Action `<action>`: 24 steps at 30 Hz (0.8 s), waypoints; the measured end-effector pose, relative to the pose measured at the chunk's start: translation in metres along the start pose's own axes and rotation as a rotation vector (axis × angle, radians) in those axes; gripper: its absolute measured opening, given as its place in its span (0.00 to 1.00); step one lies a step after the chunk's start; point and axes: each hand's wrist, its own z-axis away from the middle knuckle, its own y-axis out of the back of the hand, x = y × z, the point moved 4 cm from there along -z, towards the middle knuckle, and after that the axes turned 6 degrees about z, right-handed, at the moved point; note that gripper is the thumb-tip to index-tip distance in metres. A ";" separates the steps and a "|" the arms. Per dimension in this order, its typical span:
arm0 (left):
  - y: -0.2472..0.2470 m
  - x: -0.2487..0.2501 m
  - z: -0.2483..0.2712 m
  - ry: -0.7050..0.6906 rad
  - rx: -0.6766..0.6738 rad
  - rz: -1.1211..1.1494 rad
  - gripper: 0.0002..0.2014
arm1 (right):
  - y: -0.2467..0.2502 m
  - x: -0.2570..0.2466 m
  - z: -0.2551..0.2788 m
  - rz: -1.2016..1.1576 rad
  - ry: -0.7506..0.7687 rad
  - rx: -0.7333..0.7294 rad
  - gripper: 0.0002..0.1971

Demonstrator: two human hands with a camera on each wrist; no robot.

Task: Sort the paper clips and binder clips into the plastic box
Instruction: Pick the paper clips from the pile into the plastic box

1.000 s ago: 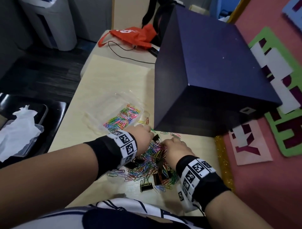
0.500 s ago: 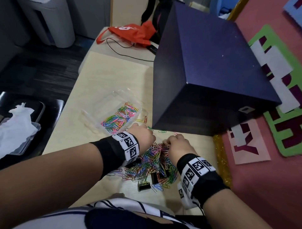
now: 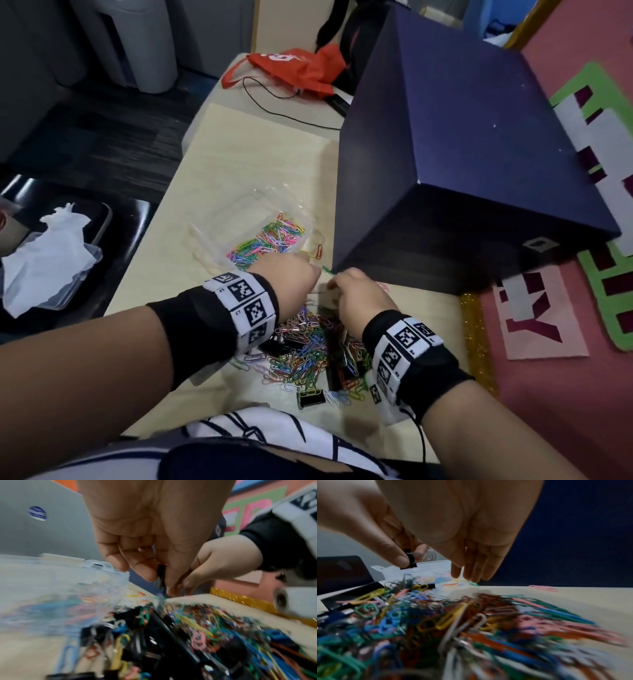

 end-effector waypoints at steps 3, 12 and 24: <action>0.008 -0.022 0.008 0.087 0.036 0.097 0.10 | -0.001 -0.025 -0.015 -0.091 0.105 0.006 0.24; 0.002 -0.048 0.021 0.193 -0.040 0.119 0.10 | -0.020 -0.036 -0.036 0.050 0.198 -0.107 0.35; 0.011 -0.017 -0.015 0.095 -0.047 0.025 0.12 | -0.020 0.026 0.017 -0.051 0.020 0.168 0.15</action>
